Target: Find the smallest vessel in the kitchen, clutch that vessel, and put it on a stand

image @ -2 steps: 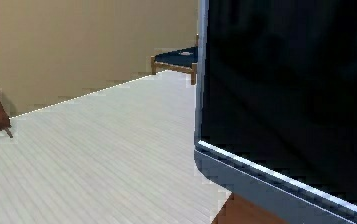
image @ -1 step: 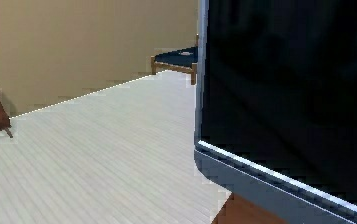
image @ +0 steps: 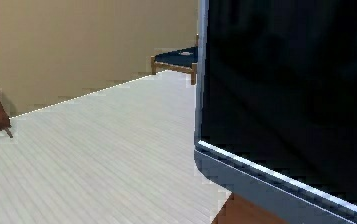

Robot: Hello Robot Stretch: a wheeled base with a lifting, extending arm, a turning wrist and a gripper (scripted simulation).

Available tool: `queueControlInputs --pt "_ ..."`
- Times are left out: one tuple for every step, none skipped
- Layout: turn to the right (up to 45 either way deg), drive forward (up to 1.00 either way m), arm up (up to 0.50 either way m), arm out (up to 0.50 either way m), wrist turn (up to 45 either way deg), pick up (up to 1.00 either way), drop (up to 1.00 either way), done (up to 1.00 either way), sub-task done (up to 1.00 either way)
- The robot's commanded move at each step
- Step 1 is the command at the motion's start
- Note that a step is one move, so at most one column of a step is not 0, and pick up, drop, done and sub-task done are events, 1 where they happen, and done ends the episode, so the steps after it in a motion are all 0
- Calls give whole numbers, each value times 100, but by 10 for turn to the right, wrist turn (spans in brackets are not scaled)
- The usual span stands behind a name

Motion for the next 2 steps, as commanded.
queueControlInputs --pt "0 0 0 -10 0 0 0 0 0" --pt "0 0 0 0 0 0 0 100 0"
